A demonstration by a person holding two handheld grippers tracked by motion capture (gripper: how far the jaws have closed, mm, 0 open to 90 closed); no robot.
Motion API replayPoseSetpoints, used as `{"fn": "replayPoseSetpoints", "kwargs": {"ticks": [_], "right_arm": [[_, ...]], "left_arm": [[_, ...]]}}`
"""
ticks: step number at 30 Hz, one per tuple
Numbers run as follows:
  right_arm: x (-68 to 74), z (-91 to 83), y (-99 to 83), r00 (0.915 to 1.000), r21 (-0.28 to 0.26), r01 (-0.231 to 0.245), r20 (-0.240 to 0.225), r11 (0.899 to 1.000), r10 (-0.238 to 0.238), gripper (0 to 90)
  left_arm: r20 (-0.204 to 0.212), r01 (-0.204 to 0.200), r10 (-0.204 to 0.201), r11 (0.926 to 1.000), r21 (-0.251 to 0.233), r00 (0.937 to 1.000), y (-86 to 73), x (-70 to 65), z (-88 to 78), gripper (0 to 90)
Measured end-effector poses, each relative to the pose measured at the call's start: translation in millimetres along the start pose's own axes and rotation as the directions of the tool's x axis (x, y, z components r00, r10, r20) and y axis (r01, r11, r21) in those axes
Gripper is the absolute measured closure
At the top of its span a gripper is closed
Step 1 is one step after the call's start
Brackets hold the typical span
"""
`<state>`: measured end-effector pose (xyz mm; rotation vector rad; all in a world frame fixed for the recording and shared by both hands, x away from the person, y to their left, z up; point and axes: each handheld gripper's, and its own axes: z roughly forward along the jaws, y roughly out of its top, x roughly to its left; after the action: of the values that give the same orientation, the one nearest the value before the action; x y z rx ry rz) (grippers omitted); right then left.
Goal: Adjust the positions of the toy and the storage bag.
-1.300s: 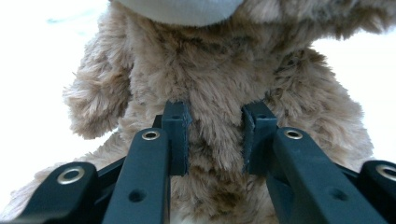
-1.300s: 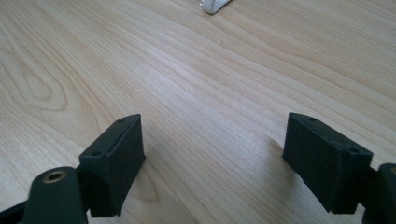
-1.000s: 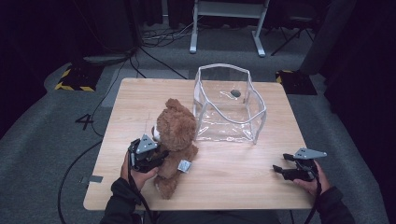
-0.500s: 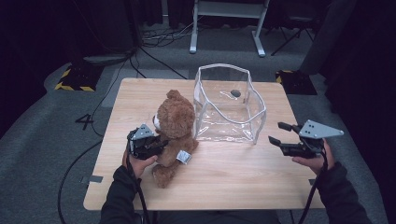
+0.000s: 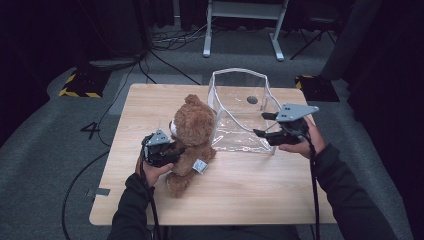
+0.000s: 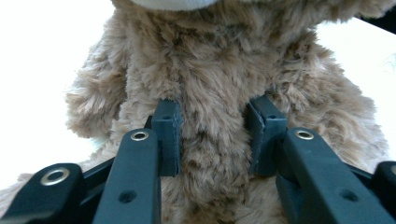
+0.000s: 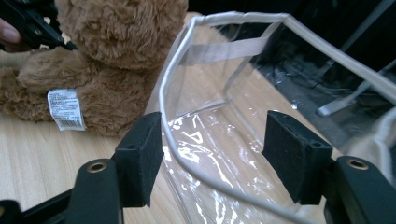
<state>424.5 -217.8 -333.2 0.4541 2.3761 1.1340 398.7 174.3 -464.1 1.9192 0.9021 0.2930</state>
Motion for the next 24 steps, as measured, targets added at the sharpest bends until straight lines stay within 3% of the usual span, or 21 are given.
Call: {"fn": "replayPoseSetpoints", "kwargs": {"ticks": [5, 8, 11, 14, 15, 18, 24], "right_arm": [[7.0, 23.9, 3.1, 0.9993, 0.060, -0.007, -0.036, 0.998, 0.009, 39.9], [7.4, 36.2, 2.2, 0.9998, 0.111, -0.017, -0.005, 0.994, 0.018, 42.9], [4.3, 43.9, -1.3, 0.9988, 0.122, -0.038, -0.025, 0.992, 0.041, 51.7], [4.1, 43.9, -3.5, 0.9954, 0.112, -0.033, -0.086, 0.993, 0.043, 74.3], [4.1, 43.9, -3.5, 0.9954, 0.112, -0.033, -0.086, 0.993, 0.043, 74.3], [6.8, 42.6, -3.1, 0.9938, 0.113, -0.017, -0.107, 0.993, 0.029, 87.1], [17.5, 33.1, -9.3, 0.9921, 0.116, 0.011, -0.125, 0.993, 0.004, 87.9]], "left_arm": [[0.009, -0.008, 0.008, 0.9999, 0.008, 0.9999, -0.1, -1.1, -1.5, 61.8], [0.006, -0.005, 0.005, 1.0000, 0.004, 1.0000, -0.5, -1.3, -1.2, 61.7], [0.002, -0.004, 0.004, 1.0000, -0.001, 1.0000, -0.8, -2.5, -0.9, 61.6], [0.008, -0.004, 0.004, 1.0000, -0.005, 1.0000, -0.9, -2.5, -0.8, 61.0], [0.011, -0.004, 0.004, 1.0000, -0.007, 0.9999, -1.0, -2.5, -0.7, 61.0], [0.007, -0.004, 0.004, 1.0000, -0.007, 1.0000, -0.9, -3.0, -0.7, 61.0], [0.007, -0.006, 0.006, 0.9999, -0.010, 1.0000, -1.7, -2.7, -0.9, 61.0]]}}
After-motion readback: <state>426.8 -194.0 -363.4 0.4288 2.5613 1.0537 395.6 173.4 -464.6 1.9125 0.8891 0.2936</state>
